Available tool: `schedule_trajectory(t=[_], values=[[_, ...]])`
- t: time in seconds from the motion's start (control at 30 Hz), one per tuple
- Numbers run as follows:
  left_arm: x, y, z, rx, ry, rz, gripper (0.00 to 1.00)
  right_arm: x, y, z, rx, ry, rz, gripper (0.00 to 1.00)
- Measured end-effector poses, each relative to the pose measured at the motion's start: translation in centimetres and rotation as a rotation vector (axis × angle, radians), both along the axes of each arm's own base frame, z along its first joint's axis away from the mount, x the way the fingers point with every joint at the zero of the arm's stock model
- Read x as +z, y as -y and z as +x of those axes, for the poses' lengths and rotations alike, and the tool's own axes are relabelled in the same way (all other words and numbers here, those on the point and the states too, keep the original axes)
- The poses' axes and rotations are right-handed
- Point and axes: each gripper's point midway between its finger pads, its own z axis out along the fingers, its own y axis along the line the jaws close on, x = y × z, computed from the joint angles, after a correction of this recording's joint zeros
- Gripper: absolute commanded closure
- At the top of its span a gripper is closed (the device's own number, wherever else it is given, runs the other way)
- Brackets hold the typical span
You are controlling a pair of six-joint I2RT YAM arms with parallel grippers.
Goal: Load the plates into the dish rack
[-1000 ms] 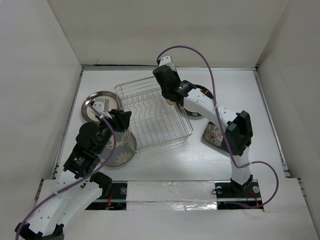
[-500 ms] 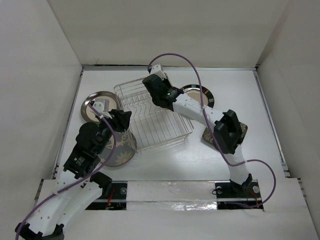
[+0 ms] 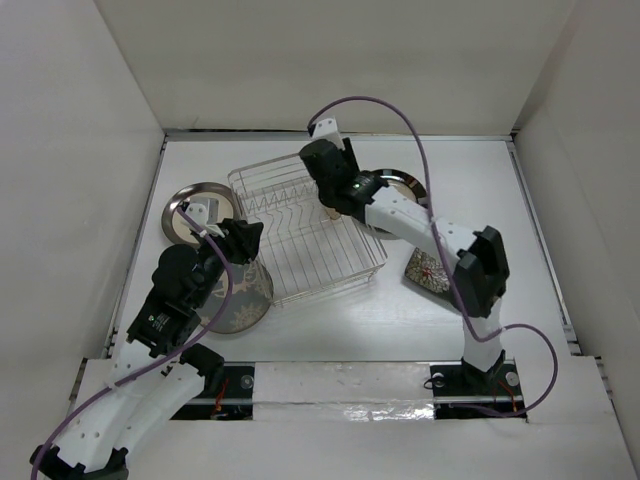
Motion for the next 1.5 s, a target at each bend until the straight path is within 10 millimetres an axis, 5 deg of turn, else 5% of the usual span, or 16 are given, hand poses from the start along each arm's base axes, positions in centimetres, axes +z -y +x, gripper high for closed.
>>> schedule_trajectory(t=[0.07, 0.2, 0.33, 0.37, 0.4, 0.47, 0.5, 0.6, 0.8, 1.07, 1.33, 1.5], values=[[0.0, 0.0, 0.0, -0.001, 0.0, 0.0, 0.62, 2.1, 0.8, -0.7, 0.022, 0.027, 0.081, 0.44], [0.0, 0.0, 0.0, 0.0, 0.0, 0.0, 0.62, 6.0, 6.2, -2.1, 0.031, 0.097, 0.274, 1.0], [-0.1, 0.1, 0.0, -0.004, -0.003, 0.002, 0.76, 7.1, 15.7, -1.3, -0.049, 0.178, 0.462, 1.0], [-0.1, 0.1, 0.0, -0.005, -0.003, 0.004, 0.97, 6.5, 18.1, -0.9, -0.076, 0.181, 0.493, 1.0], [-0.1, 0.1, 0.1, -0.005, -0.005, 0.003, 1.0, 5.6, 19.9, -0.6, -0.091, 0.174, 0.521, 0.99], [-0.3, 0.1, 0.1, -0.005, -0.007, 0.011, 1.0, 2.9, 22.4, -0.1, -0.107, 0.126, 0.559, 0.81], [-0.3, 0.1, 0.1, -0.005, -0.009, 0.012, 1.0, 1.4, 23.0, 0.0, -0.103, 0.089, 0.577, 0.6], [-0.3, 0.1, 0.1, -0.005, -0.007, 0.012, 1.0, -2.8, 23.8, 0.7, -0.073, -0.027, 0.622, 0.38], [-0.7, 0.3, 0.3, -0.01, -0.019, 0.019, 0.92, -10.7, 25.0, 2.2, -0.073, -0.225, 0.687, 0.22], [-0.7, 0.6, 0.2, -0.028, -0.022, 0.019, 0.85, -15.7, 26.8, 3.1, -0.087, -0.321, 0.818, 0.24], [-0.6, 0.7, 0.0, -0.035, -0.017, 0.015, 0.84, -19.4, 24.6, 3.5, -0.022, -0.433, 0.938, 0.34], [-0.4, 0.7, 0.0, -0.035, -0.012, 0.012, 0.82, -19.9, 23.4, 3.8, 0.029, -0.454, 1.019, 0.43]])
